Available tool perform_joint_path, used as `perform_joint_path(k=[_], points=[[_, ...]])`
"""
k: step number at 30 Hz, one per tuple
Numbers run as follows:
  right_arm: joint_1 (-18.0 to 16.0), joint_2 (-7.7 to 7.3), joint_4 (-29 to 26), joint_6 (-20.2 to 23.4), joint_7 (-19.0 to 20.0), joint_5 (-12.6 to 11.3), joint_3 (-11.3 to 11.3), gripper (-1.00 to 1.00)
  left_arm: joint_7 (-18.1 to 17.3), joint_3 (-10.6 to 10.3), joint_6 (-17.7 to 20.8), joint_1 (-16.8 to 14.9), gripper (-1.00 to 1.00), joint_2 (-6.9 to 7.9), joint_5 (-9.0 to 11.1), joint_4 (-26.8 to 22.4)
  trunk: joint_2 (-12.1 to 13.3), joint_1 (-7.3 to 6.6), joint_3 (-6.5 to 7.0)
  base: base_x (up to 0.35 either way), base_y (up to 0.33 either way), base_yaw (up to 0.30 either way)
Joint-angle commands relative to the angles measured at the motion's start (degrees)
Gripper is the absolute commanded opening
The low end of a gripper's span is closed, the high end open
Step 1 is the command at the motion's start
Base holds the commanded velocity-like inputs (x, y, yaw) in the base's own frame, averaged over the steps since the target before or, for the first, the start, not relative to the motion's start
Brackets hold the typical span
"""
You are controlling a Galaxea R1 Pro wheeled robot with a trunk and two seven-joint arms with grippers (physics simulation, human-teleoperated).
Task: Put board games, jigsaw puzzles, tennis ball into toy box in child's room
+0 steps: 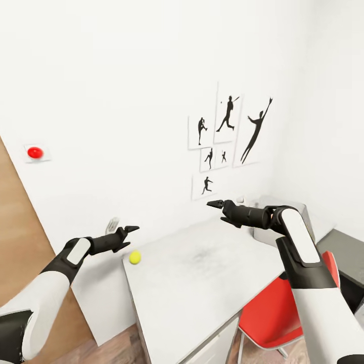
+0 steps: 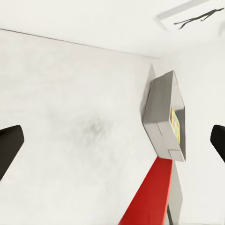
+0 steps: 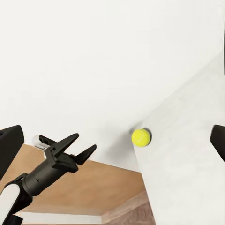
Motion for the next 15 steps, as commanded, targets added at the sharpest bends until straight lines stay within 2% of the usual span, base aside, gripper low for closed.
perform_joint_path(k=[1,5,15], points=[[-0.09,-0.01,-0.03,0.02,-0.59,-0.53,0.08,1.0,-0.16,0.26,0.35,-0.03,1.0,0.01,-0.08,-0.01,-0.13,0.06,-0.13,0.164,0.275,-0.279],[-0.09,0.0,-0.02,0.02,-0.63,-0.53,0.08,1.0,-0.16,0.26,0.34,-0.04,1.0,0.05,-0.08,-0.01,-0.13,0.06,-0.12,0.08,0.117,-0.279],[-0.09,0.0,0.04,0.08,-0.65,-0.53,0.08,1.0,-0.16,0.25,0.33,-0.04,1.0,0.0,-0.08,-0.01,-0.13,0.06,-0.08,0.008,0.013,-0.279]])
